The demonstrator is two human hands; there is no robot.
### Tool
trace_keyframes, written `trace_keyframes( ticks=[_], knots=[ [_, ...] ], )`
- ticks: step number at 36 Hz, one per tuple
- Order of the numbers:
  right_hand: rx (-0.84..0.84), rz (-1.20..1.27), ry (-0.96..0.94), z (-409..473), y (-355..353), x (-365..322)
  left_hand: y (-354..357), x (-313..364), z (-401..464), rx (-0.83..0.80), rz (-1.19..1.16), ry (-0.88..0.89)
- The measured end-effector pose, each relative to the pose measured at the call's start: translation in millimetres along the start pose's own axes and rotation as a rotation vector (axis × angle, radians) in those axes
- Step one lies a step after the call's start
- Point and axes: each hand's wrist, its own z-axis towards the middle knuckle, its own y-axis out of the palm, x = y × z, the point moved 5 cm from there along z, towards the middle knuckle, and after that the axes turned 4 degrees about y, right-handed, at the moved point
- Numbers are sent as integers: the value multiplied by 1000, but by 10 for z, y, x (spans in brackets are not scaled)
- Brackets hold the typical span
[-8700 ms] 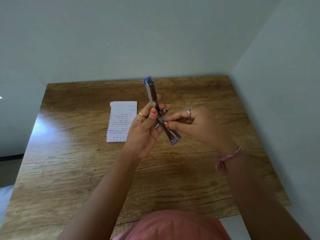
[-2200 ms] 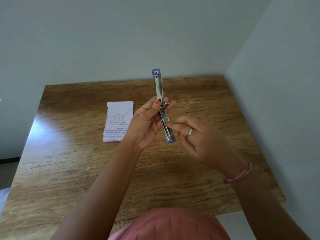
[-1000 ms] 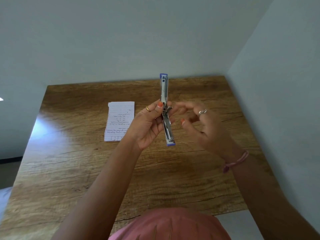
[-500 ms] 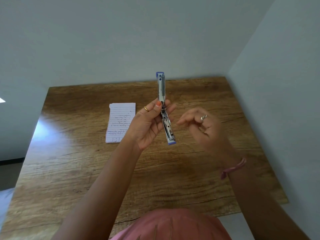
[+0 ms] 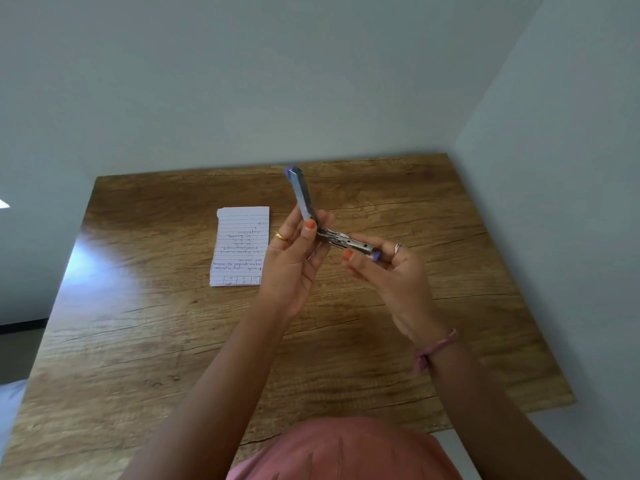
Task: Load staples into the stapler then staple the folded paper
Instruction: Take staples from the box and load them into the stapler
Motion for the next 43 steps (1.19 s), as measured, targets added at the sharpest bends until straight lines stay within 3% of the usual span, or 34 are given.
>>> trace_keyframes(
  ticks=[5, 9, 15, 18, 23, 30, 43],
  knots=[
    [17, 78, -3, 67, -78, 17, -51, -68, -110, -22, 211, -73],
    [-19, -33, -38, 140, -77, 6, -45, -179, -230, -87, 371, -161],
    [-187, -196, -2, 194, -22, 44, -54, -301, -355, -96, 244, -361],
    [-325, 13, 76, 179, 80, 129, -17, -362, -394, -128, 174, -472],
    [-409, 256, 85, 213, 96, 243, 2, -418, -435, -118, -29, -614],
    [-295, 453, 248, 266, 93, 339, -50, -487, -407, -52, -115, -699],
    [-75, 421, 399, 272, 54, 520, -106, -616, -437, 85, -110, -717]
  ],
)
